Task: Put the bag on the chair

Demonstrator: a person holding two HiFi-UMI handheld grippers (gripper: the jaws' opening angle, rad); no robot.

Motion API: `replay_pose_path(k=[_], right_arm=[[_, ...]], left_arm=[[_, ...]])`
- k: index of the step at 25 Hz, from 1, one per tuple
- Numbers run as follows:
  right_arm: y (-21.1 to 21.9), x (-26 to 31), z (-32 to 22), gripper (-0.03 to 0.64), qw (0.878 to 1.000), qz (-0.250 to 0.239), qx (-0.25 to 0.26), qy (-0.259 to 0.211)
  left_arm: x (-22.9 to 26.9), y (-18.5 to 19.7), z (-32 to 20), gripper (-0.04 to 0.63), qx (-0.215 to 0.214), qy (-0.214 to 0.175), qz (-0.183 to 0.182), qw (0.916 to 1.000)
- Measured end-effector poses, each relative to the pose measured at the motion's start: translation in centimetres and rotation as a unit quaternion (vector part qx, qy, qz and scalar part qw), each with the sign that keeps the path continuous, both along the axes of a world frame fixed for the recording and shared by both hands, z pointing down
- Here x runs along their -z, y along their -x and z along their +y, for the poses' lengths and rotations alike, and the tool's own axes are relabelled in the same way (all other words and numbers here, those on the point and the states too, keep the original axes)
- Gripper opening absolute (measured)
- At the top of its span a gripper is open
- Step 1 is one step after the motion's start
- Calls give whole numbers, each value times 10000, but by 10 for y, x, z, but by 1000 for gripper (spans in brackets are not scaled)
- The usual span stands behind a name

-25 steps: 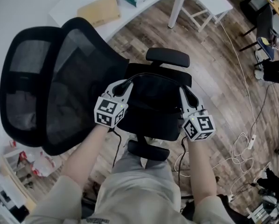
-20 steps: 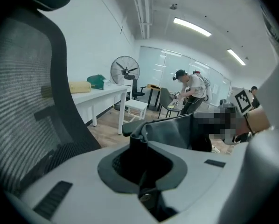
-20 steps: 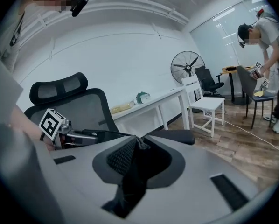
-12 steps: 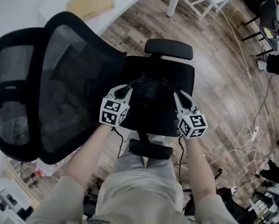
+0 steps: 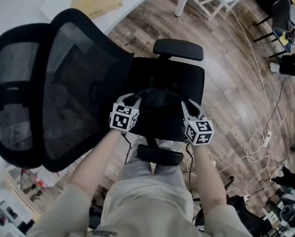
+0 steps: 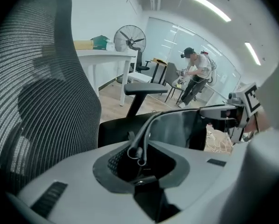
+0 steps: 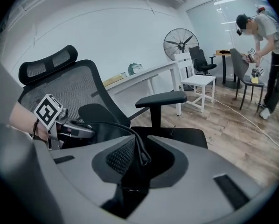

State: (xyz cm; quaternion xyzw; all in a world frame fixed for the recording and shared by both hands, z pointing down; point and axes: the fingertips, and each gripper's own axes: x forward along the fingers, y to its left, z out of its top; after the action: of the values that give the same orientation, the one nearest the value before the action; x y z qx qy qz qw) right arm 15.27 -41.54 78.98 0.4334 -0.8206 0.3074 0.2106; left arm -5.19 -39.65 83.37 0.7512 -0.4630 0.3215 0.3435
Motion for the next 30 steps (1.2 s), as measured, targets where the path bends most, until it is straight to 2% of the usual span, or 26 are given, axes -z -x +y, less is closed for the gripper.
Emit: replay_pose_path(k=[6,11,16,19,21,25,30], right_arm=[[-9,8,9,154,9989,266,-125,356],[-9,50,11,175,9992,224,-223,259],[-5,105,9,175,9996,-6,-285,43],[-1,146,5,169,9990,-149,-356,-246],[0,175,4,125,9978,-245,-388,-471],[-3,233,7,104,9948,-413,-446,-818],[-1,315,16,86,9884,-615,-296,-1359]], left_arm=[[12,7,8,187,227,258,98,9994],[45,11,13,218,228,99,96,9996],[91,11,10,222,202,-248,116,9994],[123,12,8,222,167,-445,137,9988],[147,13,7,221,91,-664,39,9977],[196,10,7,221,-57,-1129,-63,9936],[248,5,12,221,-390,-1524,-194,9874]])
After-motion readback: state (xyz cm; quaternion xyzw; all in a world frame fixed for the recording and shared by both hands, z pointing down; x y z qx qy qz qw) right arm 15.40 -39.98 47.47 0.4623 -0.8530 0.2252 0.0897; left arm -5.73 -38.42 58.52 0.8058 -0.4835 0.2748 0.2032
